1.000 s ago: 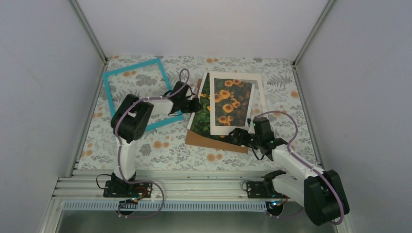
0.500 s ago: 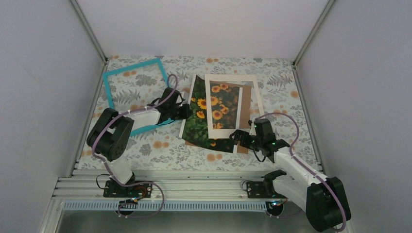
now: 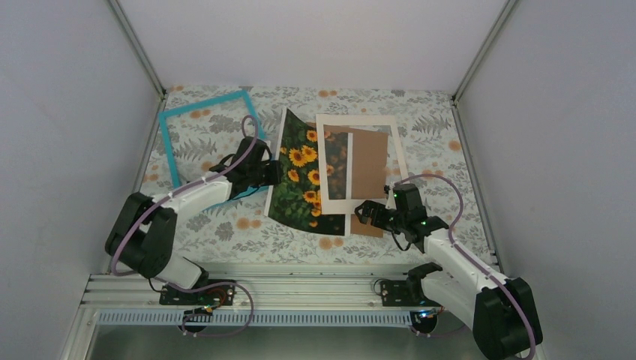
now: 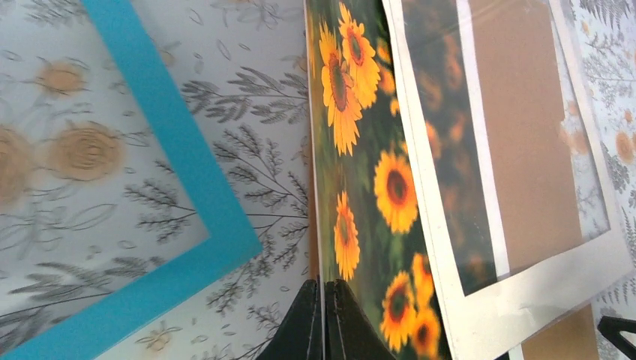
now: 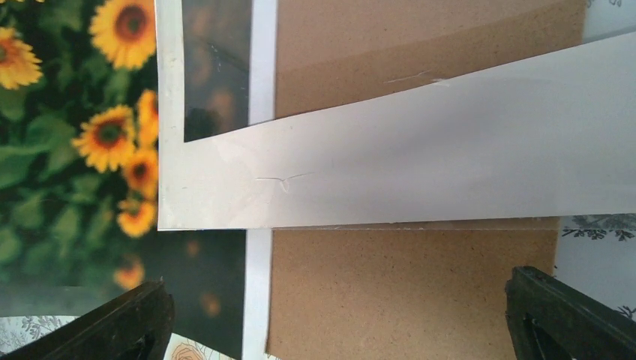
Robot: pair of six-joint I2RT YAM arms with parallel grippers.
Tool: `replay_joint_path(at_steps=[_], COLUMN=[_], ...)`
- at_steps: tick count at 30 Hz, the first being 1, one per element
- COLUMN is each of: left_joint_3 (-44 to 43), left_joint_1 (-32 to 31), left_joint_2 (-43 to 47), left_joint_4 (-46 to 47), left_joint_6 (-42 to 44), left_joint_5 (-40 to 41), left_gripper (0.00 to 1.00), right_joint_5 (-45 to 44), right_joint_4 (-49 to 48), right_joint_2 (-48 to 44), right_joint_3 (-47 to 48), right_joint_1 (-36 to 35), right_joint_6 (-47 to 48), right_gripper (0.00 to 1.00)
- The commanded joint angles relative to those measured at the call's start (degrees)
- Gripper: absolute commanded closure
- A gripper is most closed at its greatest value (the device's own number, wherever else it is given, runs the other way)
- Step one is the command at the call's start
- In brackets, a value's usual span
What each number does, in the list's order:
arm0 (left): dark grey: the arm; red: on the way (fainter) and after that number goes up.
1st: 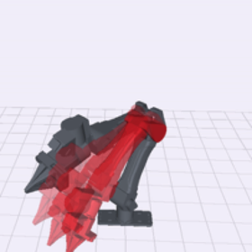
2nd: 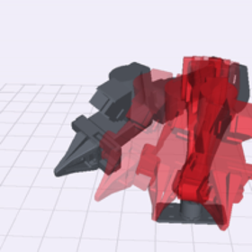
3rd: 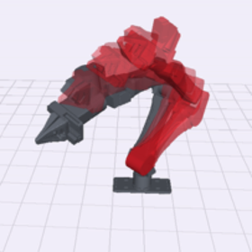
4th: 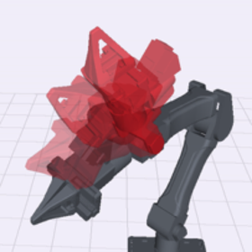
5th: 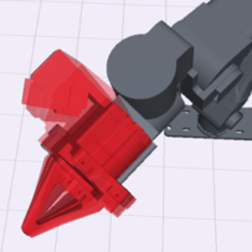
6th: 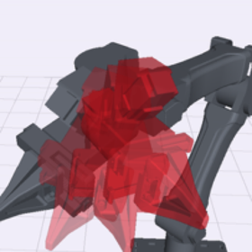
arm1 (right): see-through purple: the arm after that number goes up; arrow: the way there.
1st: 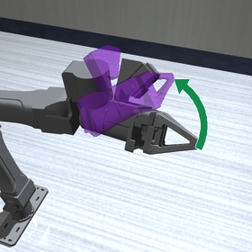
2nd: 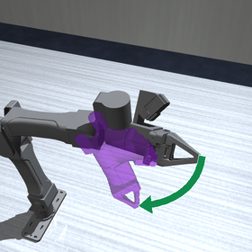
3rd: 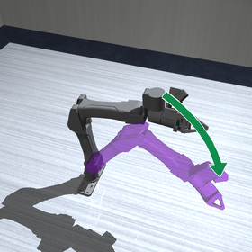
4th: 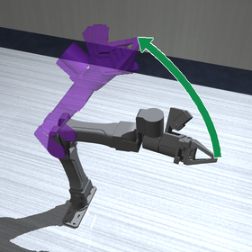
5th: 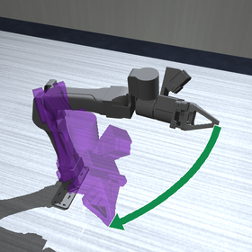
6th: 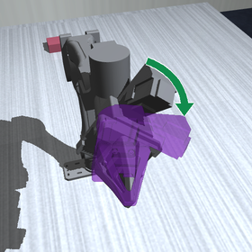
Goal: Take the photo out of the frame
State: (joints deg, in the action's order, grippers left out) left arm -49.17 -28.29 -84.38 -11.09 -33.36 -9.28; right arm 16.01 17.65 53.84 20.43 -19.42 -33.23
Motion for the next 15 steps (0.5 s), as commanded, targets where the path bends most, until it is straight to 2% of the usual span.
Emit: replay_joint_path(at_steps=[1, 15], left_joint_3=[-0.5, -9.0], left_joint_1=[0.1, 0.0], left_joint_2=[5.1, 17.6], left_joint_4=[-6.4, -21.7], left_joint_6=[1.6, 6.5], left_joint_5=[6.8, 17.4], left_gripper=[0.98, 0.98], right_joint_5=[-0.1, -1.4], right_joint_4=[0.1, 1.0], right_joint_2=[-0.8, -1.9], right_joint_3=[1.6, 2.3], right_joint_1=[0.0, 0.0], right_joint_6=[0.3, -0.2], right_gripper=[0.00, 0.00])
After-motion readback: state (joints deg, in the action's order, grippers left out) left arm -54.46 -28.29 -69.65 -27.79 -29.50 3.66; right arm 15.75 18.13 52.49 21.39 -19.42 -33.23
